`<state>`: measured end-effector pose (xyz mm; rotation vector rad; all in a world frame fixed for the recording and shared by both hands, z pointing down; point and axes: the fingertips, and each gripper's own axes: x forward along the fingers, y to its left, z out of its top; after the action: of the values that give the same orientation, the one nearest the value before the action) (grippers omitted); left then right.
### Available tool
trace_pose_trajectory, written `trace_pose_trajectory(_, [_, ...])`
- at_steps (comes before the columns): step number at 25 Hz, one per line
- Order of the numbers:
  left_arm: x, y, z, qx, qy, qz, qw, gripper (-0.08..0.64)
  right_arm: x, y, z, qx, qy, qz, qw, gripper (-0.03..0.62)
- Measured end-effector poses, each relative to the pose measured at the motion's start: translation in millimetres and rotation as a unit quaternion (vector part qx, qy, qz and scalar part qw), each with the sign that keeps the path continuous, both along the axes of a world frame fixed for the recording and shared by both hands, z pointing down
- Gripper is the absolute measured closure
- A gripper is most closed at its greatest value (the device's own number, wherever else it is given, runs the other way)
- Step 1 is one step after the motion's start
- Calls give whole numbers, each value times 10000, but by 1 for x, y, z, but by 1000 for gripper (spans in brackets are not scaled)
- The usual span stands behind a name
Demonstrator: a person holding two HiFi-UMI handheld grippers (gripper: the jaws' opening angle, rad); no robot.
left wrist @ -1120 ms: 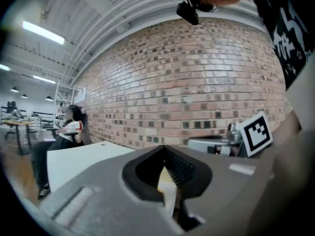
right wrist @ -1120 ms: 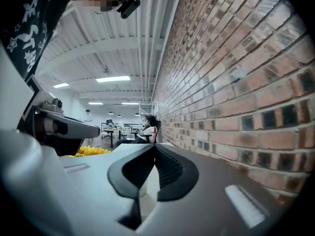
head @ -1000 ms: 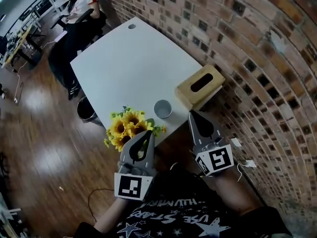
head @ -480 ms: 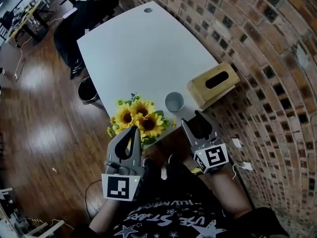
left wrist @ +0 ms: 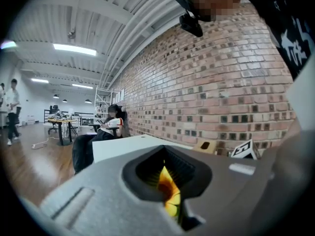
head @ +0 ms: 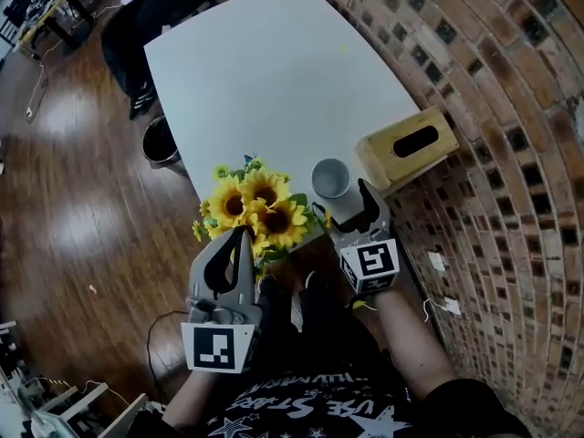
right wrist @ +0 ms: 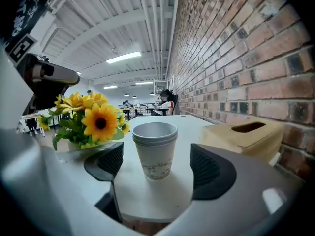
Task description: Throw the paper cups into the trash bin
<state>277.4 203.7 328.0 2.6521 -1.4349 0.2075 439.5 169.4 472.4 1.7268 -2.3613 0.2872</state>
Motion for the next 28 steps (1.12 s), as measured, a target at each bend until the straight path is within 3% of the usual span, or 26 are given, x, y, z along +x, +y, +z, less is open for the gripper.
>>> trace_pose_trajectory(15, [-9, -8, 12, -144, 35, -463, 9988, 555, -21, -46, 26, -193, 340, -365, 9986, 176])
trace_pose_trajectory(18, [-14, -10, 15, -197, 62, -540, 9983, 555, -29, -47, 19, -260, 477, -483, 9974, 247])
trace_pose_trajectory(23, [-21, -16, 14, -174, 30, -612, 9980, 555, -25, -48, 15, -258, 562, -384, 9973, 252])
trace_pose_trajectory(28, [-24, -16, 1, 24, -1, -676, 9977, 555, -9, -44, -11, 15, 317, -405, 9987, 252])
